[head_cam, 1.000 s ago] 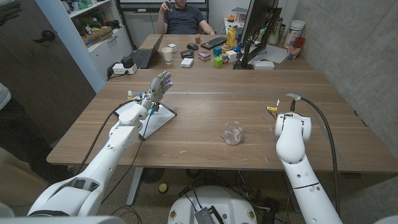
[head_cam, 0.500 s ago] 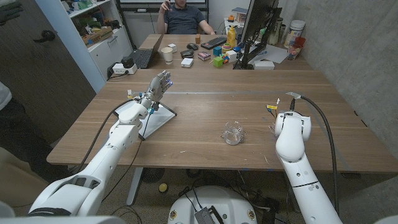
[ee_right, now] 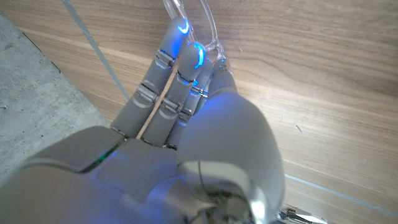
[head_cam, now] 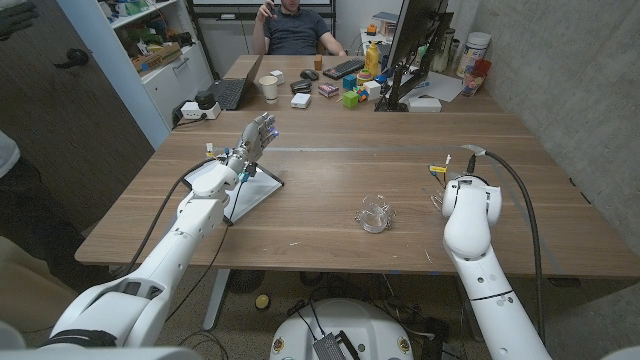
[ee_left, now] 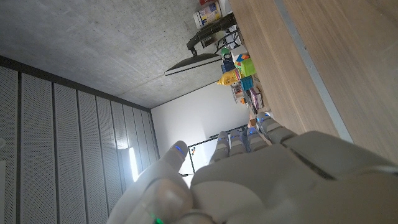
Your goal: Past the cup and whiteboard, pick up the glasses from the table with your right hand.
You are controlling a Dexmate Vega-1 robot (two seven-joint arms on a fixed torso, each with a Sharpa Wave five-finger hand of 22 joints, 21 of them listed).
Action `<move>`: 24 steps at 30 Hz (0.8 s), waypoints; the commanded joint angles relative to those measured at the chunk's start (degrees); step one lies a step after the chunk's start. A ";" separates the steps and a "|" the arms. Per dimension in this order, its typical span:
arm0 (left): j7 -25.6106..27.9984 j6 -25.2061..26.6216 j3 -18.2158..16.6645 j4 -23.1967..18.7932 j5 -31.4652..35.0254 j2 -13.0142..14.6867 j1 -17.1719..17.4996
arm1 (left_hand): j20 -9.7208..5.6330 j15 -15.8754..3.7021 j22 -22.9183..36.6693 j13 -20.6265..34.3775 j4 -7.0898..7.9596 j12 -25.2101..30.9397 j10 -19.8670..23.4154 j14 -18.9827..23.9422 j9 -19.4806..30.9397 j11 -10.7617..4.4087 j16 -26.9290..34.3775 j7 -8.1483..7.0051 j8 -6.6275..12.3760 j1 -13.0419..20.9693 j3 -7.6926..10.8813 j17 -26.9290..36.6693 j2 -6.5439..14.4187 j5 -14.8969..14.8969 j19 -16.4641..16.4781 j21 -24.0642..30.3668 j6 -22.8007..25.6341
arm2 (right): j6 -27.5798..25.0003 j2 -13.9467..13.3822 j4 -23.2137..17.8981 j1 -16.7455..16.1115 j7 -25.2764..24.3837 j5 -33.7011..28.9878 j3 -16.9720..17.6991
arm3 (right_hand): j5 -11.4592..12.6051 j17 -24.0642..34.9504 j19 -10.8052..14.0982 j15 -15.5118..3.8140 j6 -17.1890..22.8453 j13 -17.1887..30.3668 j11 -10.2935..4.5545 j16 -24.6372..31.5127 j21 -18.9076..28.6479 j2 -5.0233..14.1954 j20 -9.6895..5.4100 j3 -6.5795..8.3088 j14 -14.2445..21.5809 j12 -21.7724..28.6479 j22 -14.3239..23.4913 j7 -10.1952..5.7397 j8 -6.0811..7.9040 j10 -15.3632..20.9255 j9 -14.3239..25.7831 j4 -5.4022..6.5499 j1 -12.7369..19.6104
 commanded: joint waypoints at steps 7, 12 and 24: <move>-0.05 -0.27 0.13 0.84 0.47 -0.36 -0.79 | 0.52 0.17 0.13 0.25 0.03 0.38 -0.45 -0.47 0.26 0.03 0.24 0.13 0.21 -0.36 -0.30 0.21 3.85 0.20 0.17 0.18 -0.32 | 0.34 -0.36 -4.40 -1.00 -6.18 5.77 1.79 | -0.46 1.24 0.19 0.02 2.16 -0.04 0.19 -0.62 1.22 0.10 -0.19 0.30 1.01 0.66 -0.11 0.98 2.15 0.83 0.26 -0.02 0.40; 0.06 -0.31 0.14 0.85 0.56 -0.41 -0.88 | 0.48 0.19 0.13 0.25 0.03 0.40 -0.41 -0.47 0.26 0.08 0.24 0.17 0.21 -0.34 -0.32 0.21 3.89 0.21 0.18 0.19 -0.34 | 0.07 -0.03 -5.53 -1.27 -7.52 7.36 2.52 | -0.61 1.51 0.09 0.01 2.19 -0.06 0.04 -0.99 1.64 0.09 -0.21 0.37 1.32 0.72 -0.25 1.09 2.32 0.86 0.22 0.05 0.44; -0.09 -0.61 0.10 0.93 0.49 -0.47 -1.08 | 0.49 0.23 0.13 0.24 0.01 0.40 -0.41 -0.46 0.25 0.24 0.24 0.16 0.24 -0.31 -0.38 0.21 3.92 0.21 0.17 0.19 -0.30 | 0.23 0.40 -9.99 -3.09 -11.70 12.94 4.89 | -0.97 2.69 0.08 0.02 2.19 -0.18 0.10 -1.69 2.73 0.02 -0.21 0.53 1.76 0.83 -0.62 1.19 2.57 1.02 -0.02 0.22 0.47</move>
